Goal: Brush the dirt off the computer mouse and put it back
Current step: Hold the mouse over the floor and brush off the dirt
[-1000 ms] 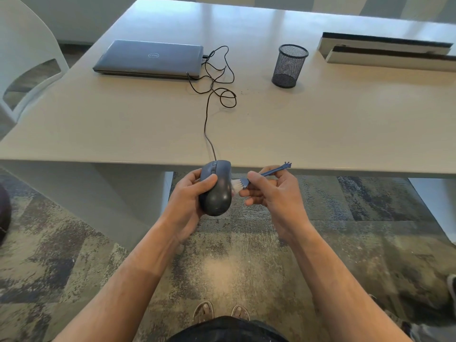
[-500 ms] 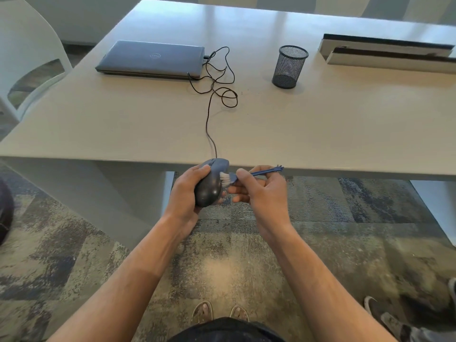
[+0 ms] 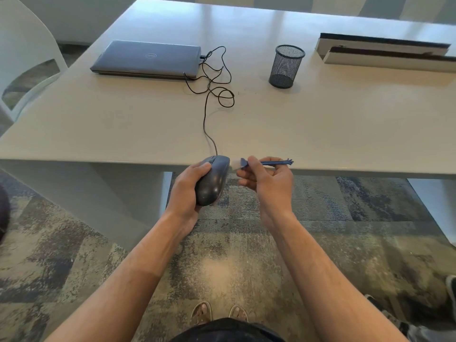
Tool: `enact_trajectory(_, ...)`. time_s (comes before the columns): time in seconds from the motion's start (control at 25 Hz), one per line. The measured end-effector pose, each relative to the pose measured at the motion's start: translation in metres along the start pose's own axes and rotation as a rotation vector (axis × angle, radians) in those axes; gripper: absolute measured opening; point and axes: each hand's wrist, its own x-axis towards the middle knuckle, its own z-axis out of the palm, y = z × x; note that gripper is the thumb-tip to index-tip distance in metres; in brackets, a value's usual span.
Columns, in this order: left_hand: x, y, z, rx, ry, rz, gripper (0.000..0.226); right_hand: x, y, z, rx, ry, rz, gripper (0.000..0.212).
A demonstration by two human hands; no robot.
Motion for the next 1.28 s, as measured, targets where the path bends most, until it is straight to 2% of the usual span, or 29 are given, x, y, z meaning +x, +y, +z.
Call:
enact_trajectory(0.08,0.000,0.000,0.002,-0.004,-0.008,0.003,0.032,0.004,0.002,0.001,0.023,0.005,0.030,0.023)
enact_trajectory(0.2,0.000,0.002,0.001,-0.008,0.002,0.003,0.028,-0.008,0.010,-0.001,0.046,-0.076,0.057,0.018)
enact_trajectory(0.4,0.000,0.001,-0.003,0.007,-0.006,0.002,0.022,-0.034,0.019,-0.013,0.031,-0.184,0.056,0.021)
enact_trajectory(0.56,0.000,0.000,0.000,0.037,-0.019,0.012,0.026,-0.019,0.006,-0.014,0.022,-0.076,0.044,0.019)
enact_trajectory(0.64,-0.001,-0.001,0.004,0.042,-0.033,0.015,0.035,-0.005,0.000,-0.010,0.037,0.003,0.048,0.020)
enact_trajectory(0.72,-0.001,-0.001,0.006,0.037,-0.037,0.018,0.043,0.002,-0.001,-0.005,0.024,0.011,0.047,0.021)
enact_trajectory(0.96,0.001,0.004,0.001,0.052,-0.023,0.035,0.041,-0.025,0.012,-0.010,-0.016,-0.164,0.007,0.023)
enact_trajectory(1.12,0.003,0.005,0.000,0.056,-0.014,0.015,0.035,-0.040,0.017,-0.015,-0.001,-0.202,-0.013,0.013)
enact_trajectory(1.2,0.005,0.006,0.001,0.058,0.006,0.014,0.035,-0.047,0.022,-0.015,0.004,-0.214,-0.034,0.020)
enact_trajectory(1.28,0.007,0.007,0.001,0.058,0.028,0.013,0.034,-0.052,0.029,-0.015,0.022,-0.204,-0.049,0.014)
